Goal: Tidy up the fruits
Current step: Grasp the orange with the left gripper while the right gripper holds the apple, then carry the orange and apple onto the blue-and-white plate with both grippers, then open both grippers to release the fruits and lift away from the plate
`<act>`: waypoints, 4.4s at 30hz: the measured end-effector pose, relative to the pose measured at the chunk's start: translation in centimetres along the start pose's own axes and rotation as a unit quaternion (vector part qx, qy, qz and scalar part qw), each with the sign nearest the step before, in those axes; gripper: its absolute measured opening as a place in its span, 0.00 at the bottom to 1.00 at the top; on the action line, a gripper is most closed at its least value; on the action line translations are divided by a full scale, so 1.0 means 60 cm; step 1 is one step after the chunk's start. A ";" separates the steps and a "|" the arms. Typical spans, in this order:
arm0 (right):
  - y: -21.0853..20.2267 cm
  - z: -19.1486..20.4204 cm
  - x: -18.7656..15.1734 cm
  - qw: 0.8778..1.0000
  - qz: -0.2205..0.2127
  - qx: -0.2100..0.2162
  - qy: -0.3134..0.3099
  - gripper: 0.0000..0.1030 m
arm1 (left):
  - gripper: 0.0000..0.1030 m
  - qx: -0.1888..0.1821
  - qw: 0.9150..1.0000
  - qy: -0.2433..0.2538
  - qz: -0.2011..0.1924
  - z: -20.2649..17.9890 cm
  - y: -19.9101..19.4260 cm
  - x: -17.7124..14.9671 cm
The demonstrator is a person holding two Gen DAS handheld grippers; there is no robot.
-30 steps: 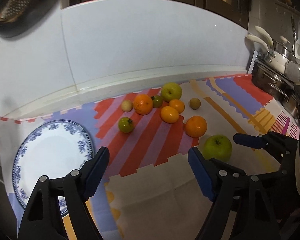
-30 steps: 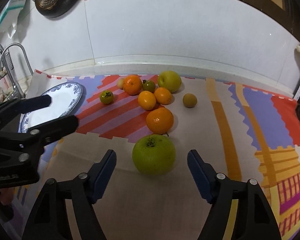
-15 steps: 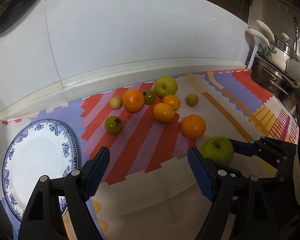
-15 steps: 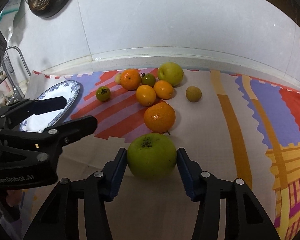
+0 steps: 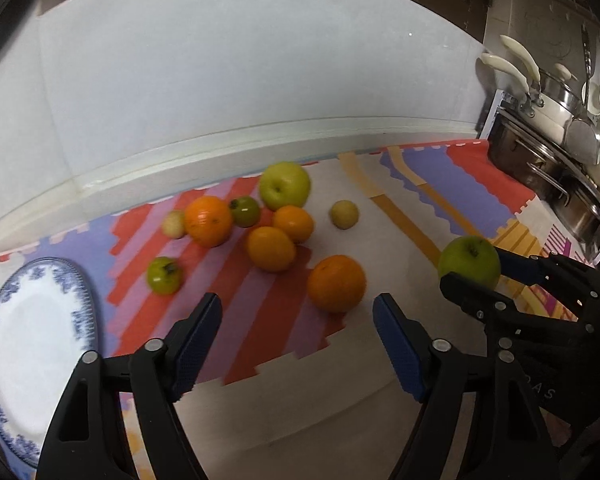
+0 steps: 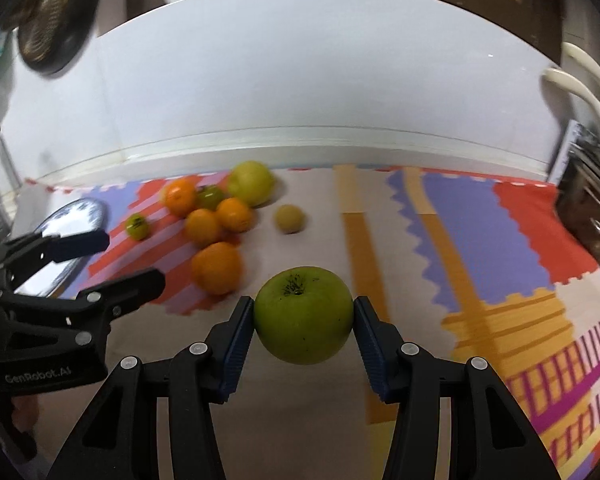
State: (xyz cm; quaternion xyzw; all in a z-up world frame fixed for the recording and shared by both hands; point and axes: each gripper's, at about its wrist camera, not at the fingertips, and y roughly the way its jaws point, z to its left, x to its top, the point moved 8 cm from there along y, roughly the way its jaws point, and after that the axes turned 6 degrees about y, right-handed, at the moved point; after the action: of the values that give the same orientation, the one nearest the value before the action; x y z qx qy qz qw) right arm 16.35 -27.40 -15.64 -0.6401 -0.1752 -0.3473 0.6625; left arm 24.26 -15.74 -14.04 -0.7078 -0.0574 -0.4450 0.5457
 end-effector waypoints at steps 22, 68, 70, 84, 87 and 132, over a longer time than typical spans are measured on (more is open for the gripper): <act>0.027 -0.045 0.000 1.000 0.014 -0.012 0.017 0.49 | 0.39 -0.043 0.998 -0.039 0.037 -0.035 0.080 0.000; -0.088 0.366 0.030 0.966 -0.008 0.209 -0.151 0.49 | 0.39 0.185 0.975 -0.119 -0.035 0.272 -0.272 -0.121; -0.080 0.391 0.027 0.964 0.000 0.215 -0.157 0.49 | 0.39 0.190 0.974 -0.120 -0.029 0.290 -0.273 -0.131; 0.026 0.509 -0.002 0.946 0.063 0.243 -0.206 0.49 | 0.39 0.191 0.969 -0.157 0.010 0.384 -0.225 -0.192; 0.048 0.517 -0.009 0.944 0.074 0.244 -0.209 0.49 | 0.39 0.193 0.969 -0.155 0.018 0.394 -0.209 -0.197; -0.071 0.390 0.057 0.973 -0.031 0.179 -0.138 0.63 | 0.83 0.222 0.956 -0.171 -0.083 0.298 -0.312 -0.126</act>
State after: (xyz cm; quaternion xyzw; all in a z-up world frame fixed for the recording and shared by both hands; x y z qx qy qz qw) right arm 20.78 -5.25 -7.43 -0.5470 -0.3445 -0.2385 0.7247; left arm 19.28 9.51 -5.93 -0.6272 -0.3053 -0.3374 0.6322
